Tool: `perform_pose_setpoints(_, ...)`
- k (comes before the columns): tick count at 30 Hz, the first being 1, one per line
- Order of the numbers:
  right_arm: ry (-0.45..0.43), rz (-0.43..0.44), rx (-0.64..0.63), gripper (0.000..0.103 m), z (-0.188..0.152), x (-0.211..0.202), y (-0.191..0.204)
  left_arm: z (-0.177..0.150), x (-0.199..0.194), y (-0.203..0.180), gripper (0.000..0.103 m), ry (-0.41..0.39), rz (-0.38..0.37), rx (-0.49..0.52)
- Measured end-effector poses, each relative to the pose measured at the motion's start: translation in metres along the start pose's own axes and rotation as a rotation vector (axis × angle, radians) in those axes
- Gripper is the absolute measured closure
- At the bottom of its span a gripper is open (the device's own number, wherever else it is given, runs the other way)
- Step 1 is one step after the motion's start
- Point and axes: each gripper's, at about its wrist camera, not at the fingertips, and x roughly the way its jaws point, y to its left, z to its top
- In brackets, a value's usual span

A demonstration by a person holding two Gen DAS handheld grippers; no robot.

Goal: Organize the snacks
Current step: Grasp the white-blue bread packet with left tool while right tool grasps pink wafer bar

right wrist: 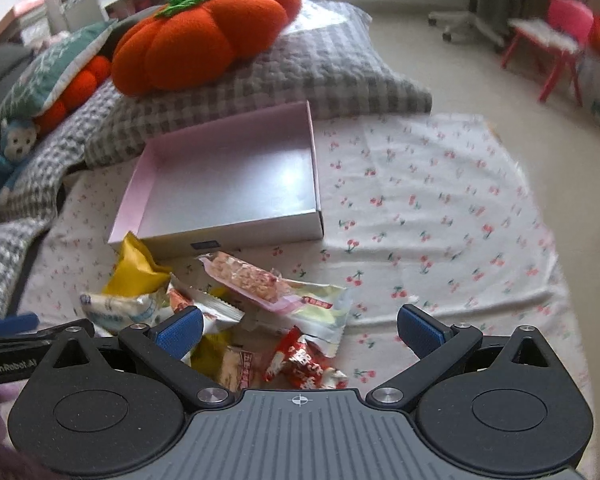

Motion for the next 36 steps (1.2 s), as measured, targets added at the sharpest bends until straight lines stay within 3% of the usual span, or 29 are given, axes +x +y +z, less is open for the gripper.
perform_pose_setpoints(4,0.082,0.031,0.052,0.001,0.001,0.029,-0.012,0.006,0.014,0.015,0.016,0.023,-0.081,-0.091)
perform_pose_setpoints(6,0.080,0.042,0.048,0.002,0.005,0.036,-0.012,0.011,0.022,0.018,0.022,0.025,-0.090,-0.109)
perform_pose_setpoints(14,0.070,0.098,0.020,0.004,0.016,0.056,-0.003,0.020,0.048,0.035,0.024,0.081,-0.134,-0.136)
perform_pose_setpoints(19,0.061,0.111,0.020,0.006,0.021,0.066,0.001,0.020,0.052,0.041,0.031,0.082,-0.188,-0.146)
perform_pose_setpoints(23,0.057,0.118,0.010,0.014,0.022,0.073,0.007,0.021,0.054,0.039,0.032,0.079,-0.215,-0.108)
perform_pose_setpoints(29,0.087,0.097,-0.028,0.035,0.018,0.085,0.015,0.020,0.052,0.038,0.038,0.101,-0.250,-0.040)
perform_pose_setpoints(36,0.078,0.109,-0.051,0.047,0.015,0.082,0.019,0.011,0.050,0.034,0.057,0.161,-0.268,0.079)
